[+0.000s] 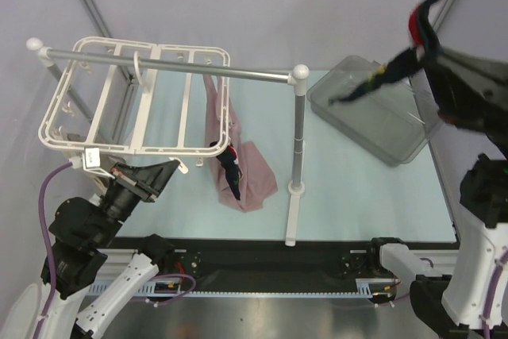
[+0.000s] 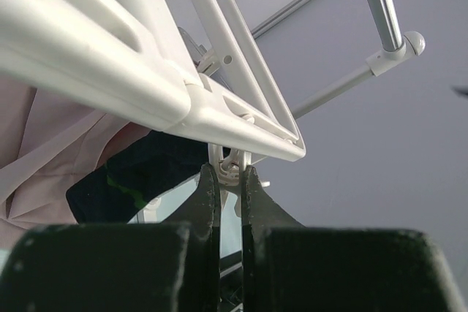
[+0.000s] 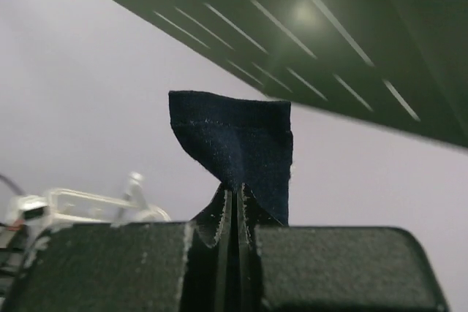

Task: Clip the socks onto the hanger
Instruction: Pick up the sock from the bin.

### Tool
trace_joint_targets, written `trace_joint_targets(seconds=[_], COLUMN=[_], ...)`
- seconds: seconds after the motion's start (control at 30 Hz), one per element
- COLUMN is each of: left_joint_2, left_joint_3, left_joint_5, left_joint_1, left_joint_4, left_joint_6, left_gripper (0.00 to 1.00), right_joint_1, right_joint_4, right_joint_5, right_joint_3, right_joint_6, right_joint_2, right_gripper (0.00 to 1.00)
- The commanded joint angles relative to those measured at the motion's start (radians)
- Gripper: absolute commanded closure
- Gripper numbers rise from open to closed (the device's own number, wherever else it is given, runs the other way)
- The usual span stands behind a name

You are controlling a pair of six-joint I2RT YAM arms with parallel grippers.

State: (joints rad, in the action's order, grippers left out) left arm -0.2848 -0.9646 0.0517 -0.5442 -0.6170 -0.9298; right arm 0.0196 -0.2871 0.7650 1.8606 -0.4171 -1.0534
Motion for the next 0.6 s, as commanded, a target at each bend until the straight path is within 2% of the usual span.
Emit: trace_joint_targets(seconds=[0.0,0.1,0.17,0.23,0.3,0.33,0.37,0.4,0.43,0.47,0.5,0.57], left_joint_2=[0.009,0.004,0.003,0.001,0.001,-0.001,-0.001,-0.001,-0.001,-0.001,0.001,0.004], left_joint_3=[0.003,-0.002,-0.003,-0.003,-0.003,-0.003,-0.005,-0.003,-0.003,-0.003,-0.003,-0.005], left_joint_5=[0.014,0.013,0.01,0.011,0.014,0.016,0.016,0.017,0.019,0.019,0.02,0.022], left_joint_1=[-0.003,-0.003,-0.003,-0.003,-0.003,-0.003,-0.003,-0.003,-0.003,-0.003,-0.003,-0.003], left_joint_4=[0.005,0.003,0.003,0.0,0.002,0.0,0.0,0.002,0.002,-0.001,-0.001,-0.004], left_joint_6=[0.026,0.026,0.026,0.028,0.028,0.028,0.026,0.026,0.025,0.023,0.022,0.016], left_gripper=[1.0,1.0,1.0,1.0,1.0,1.0,1.0,1.0,1.0,1.0,1.0,1.0], right_joint_1=[-0.048,-0.104,-0.16,-0.208,-0.321,-0.381,-0.438,-0.564,-0.633,-0.7,-0.845,-0.975], right_joint_4=[-0.275,-0.464,-0.506,-0.451,-0.289,-0.212,-0.026,0.08,0.173,0.319,0.379,0.471], right_joint_5=[0.252,0.287,0.301,0.312,0.309,0.298,0.283,0.239,0.205,0.165,0.066,-0.045], right_joint_3=[0.005,-0.086,-0.183,-0.237,-0.305,-0.322,-0.328,-0.324,-0.331,-0.339,-0.365,-0.402], right_joint_6=[-0.348,-0.622,-0.676,-0.658,-0.58,-0.46,-0.387,-0.312,-0.16,-0.099,-0.031,0.089], right_joint_2=[-0.026,-0.007,0.03,0.056,0.088,0.098,0.095,0.089,0.084,0.078,0.066,0.053], right_gripper=[1.0,1.0,1.0,1.0,1.0,1.0,1.0,1.0,1.0,1.0,1.0,1.0])
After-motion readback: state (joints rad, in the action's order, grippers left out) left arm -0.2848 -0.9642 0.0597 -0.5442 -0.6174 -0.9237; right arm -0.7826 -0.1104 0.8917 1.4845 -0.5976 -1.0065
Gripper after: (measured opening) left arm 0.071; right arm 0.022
